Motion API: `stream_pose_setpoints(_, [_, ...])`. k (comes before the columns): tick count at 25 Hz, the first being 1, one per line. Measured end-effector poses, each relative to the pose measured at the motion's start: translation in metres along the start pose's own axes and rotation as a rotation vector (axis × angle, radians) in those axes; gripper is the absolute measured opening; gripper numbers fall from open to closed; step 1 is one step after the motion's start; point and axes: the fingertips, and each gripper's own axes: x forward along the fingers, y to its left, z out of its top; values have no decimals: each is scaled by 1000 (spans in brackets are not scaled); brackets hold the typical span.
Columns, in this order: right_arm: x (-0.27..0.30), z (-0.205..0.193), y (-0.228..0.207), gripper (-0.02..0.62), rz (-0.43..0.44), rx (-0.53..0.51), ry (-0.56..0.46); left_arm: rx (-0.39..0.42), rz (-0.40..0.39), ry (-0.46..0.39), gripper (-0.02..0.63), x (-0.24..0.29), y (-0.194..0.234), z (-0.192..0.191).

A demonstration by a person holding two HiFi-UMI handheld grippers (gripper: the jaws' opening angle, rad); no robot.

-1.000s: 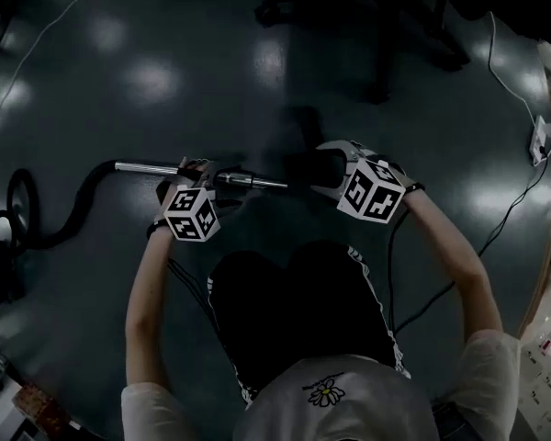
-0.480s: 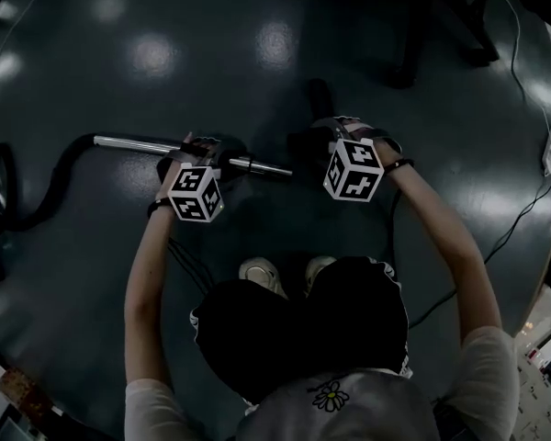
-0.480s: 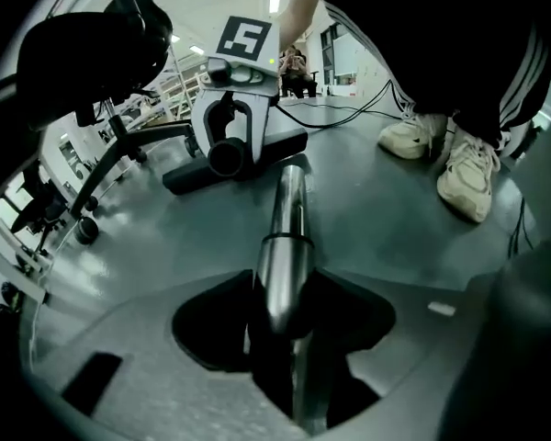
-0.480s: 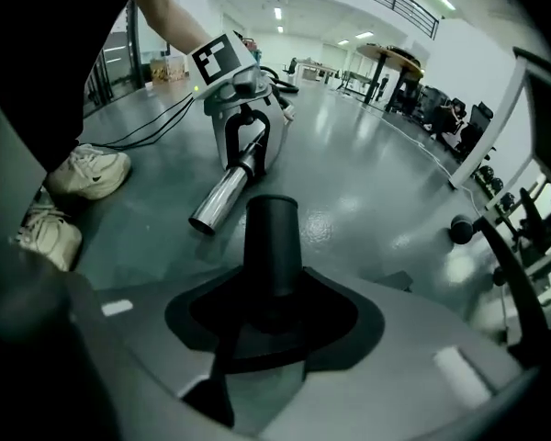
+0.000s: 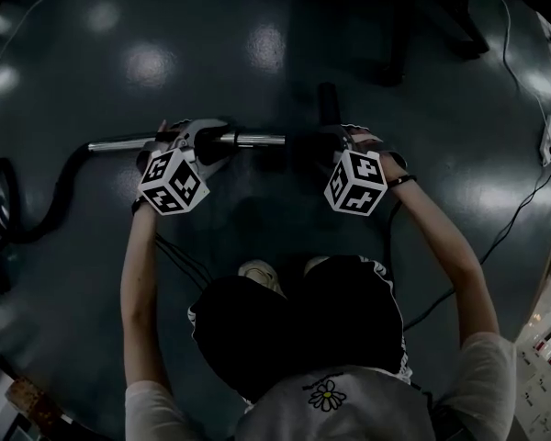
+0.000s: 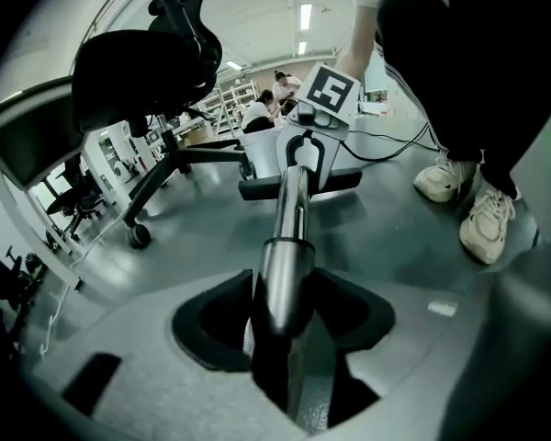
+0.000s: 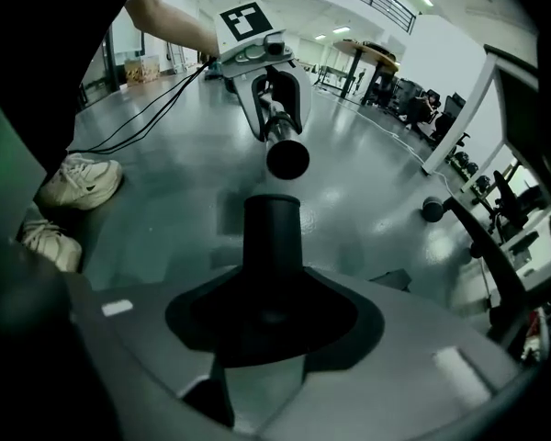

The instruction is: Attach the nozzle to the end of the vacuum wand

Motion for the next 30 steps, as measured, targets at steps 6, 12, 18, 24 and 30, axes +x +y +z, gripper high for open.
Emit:
stream_pose_setpoints(6, [6,19,-3,196,8,7,-7,-8,-12,1,204,10,-7,1])
stream_pose_setpoints(12, [-10,24,-7,196,-1,83,31,32,-2,15,198,9,-2,2])
stream_pose_setpoints(18, [-22,35,-15,196,-86,-48,183,83,7,24,192,4,1,11])
stream_pose_setpoints(24, [-3,55,-19,198,-68,-116,252,52,16,3,184,9,4,14])
stream_pose_setpoints(30, [8,50,-23,196,-81,-58,123,-121,74,-205,116,8,17,36])
